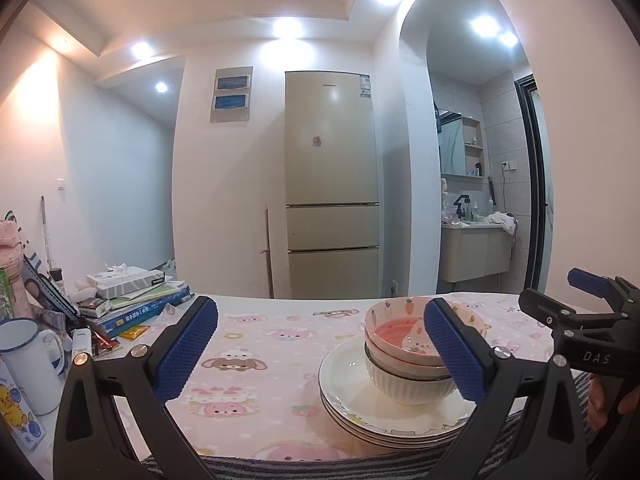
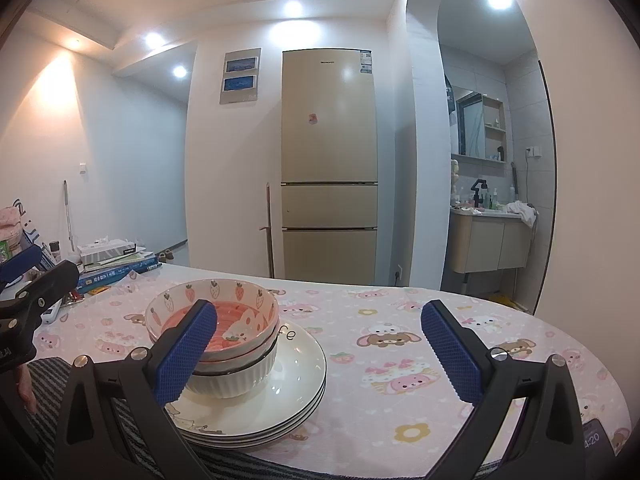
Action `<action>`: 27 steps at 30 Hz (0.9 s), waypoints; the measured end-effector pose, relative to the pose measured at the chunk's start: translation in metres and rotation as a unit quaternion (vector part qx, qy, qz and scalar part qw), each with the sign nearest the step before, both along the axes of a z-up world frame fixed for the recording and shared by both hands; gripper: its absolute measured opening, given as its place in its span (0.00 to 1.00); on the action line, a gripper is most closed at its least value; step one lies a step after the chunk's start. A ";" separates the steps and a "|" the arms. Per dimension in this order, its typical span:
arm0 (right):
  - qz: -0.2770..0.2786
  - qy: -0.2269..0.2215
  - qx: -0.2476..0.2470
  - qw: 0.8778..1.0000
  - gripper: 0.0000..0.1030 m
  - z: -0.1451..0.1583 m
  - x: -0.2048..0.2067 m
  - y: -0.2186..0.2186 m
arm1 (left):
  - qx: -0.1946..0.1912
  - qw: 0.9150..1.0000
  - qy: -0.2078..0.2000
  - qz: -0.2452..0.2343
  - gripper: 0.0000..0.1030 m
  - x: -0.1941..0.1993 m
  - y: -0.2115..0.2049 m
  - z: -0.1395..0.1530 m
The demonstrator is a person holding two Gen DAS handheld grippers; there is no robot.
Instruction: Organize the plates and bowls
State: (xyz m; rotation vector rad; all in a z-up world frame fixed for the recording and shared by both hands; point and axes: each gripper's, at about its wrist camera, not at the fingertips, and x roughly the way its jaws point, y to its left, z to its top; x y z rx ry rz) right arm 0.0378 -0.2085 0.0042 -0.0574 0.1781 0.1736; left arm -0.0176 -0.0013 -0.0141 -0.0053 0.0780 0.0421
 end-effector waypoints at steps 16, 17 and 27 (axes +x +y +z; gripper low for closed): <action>0.000 -0.001 0.000 1.000 1.00 0.000 0.000 0.000 | 0.003 1.000 0.002 -0.003 1.00 0.000 -0.003 -0.002; 0.000 -0.001 0.000 1.000 1.00 0.000 0.000 0.000 | 0.004 1.000 0.001 -0.003 1.00 0.000 -0.003 -0.002; 0.000 -0.001 -0.001 1.000 1.00 0.000 0.000 0.001 | 0.004 1.000 0.001 -0.002 1.00 -0.001 -0.005 -0.002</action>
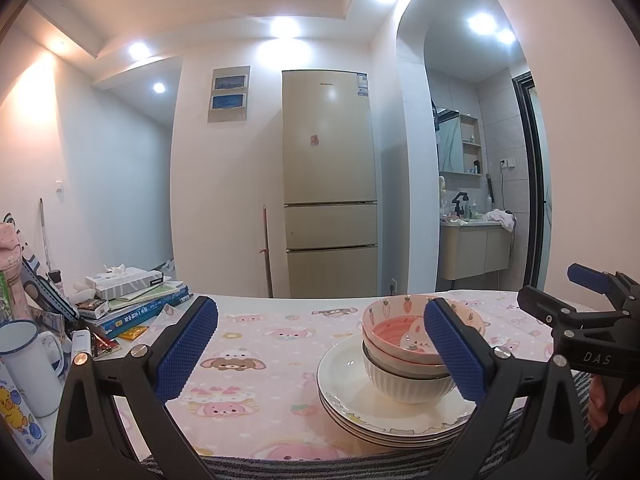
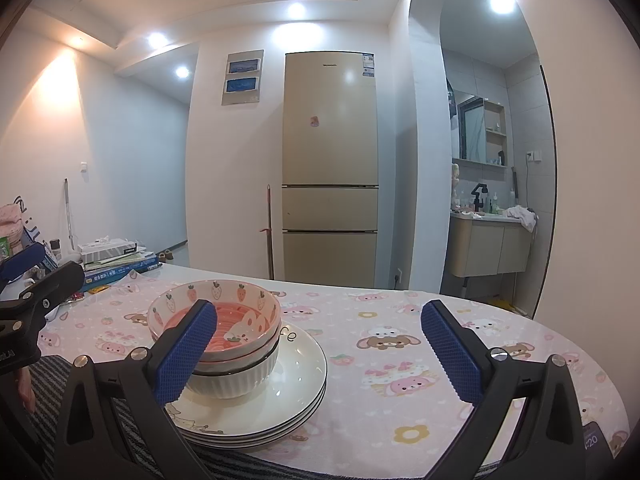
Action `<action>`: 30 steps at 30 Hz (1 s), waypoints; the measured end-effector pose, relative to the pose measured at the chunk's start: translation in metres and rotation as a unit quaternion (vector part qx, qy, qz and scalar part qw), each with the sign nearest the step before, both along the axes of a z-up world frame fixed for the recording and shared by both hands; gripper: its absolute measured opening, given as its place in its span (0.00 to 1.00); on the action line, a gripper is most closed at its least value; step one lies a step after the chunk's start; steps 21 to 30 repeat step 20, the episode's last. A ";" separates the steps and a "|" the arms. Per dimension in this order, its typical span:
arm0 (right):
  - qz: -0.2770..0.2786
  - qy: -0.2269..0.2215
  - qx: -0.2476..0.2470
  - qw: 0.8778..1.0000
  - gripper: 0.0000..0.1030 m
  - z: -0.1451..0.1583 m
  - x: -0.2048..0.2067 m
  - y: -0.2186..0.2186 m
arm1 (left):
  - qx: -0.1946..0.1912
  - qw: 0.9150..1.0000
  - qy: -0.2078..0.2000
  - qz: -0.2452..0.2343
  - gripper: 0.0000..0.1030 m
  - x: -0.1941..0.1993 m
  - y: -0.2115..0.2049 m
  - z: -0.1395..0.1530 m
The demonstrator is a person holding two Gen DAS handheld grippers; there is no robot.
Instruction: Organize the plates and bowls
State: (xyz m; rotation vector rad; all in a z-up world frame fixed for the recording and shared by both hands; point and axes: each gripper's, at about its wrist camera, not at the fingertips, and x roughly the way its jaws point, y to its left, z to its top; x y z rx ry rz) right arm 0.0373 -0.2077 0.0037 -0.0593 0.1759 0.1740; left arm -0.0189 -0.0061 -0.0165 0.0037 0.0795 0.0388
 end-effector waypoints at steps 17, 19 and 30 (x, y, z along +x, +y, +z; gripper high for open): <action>-0.001 0.000 0.000 1.000 1.00 -0.001 0.000 0.000 | 0.000 1.000 0.000 0.002 1.00 0.000 0.001 0.000; -0.003 -0.001 0.002 1.000 1.00 -0.001 0.000 -0.001 | 0.000 1.000 0.000 0.001 1.00 0.000 0.001 0.000; -0.003 -0.002 0.003 1.000 1.00 0.001 -0.001 -0.002 | 0.001 1.000 0.000 0.002 1.00 0.000 0.001 0.000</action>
